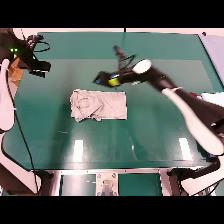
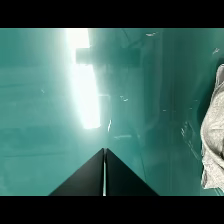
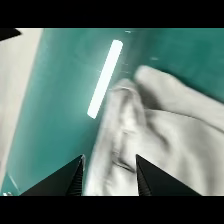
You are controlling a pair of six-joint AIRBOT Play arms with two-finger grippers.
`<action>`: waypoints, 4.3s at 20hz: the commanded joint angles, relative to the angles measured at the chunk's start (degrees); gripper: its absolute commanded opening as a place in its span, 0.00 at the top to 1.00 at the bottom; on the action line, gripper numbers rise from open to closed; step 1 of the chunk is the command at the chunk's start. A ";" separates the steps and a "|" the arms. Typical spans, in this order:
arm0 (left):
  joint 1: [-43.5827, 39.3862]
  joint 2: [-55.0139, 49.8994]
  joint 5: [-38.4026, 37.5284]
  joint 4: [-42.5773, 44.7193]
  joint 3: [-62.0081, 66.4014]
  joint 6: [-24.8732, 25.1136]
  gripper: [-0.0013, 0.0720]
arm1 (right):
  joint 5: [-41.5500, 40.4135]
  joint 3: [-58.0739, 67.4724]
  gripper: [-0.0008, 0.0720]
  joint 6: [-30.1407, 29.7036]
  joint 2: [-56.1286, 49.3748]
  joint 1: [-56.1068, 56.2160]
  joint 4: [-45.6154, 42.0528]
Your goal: Fold the shirts.
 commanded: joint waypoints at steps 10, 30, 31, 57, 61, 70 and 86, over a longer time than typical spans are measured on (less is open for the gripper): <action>0.13 0.02 0.26 -1.27 0.07 -0.92 0.95 | 1.20 -32.98 0.41 -9.55 3.74 -16.28 7.80; 0.13 0.02 -0.76 -5.16 0.07 -0.79 0.95 | 16.37 2.82 0.97 6.78 19.76 -47.23 -1.05; 0.13 0.02 -0.74 -6.25 0.07 -0.79 0.95 | 16.98 3.08 0.97 7.28 20.70 -52.50 -1.25; -0.28 0.02 -1.20 -12.09 0.07 -0.72 0.95 | 38.21 -22.62 0.04 19.12 32.26 -89.53 -58.34; -0.28 0.04 -1.86 -15.54 0.07 0.59 0.95 | 38.86 -17.73 0.09 20.57 32.24 -87.80 -44.06; -1.79 21.22 7.98 -27.36 -26.47 2.05 0.95 | 26.99 -18.69 0.97 16.90 38.60 -45.53 -33.90; -12.17 39.08 15.28 -27.23 -56.28 0.72 0.95 | 13.88 -41.57 0.97 23.96 47.39 -9.11 -36.00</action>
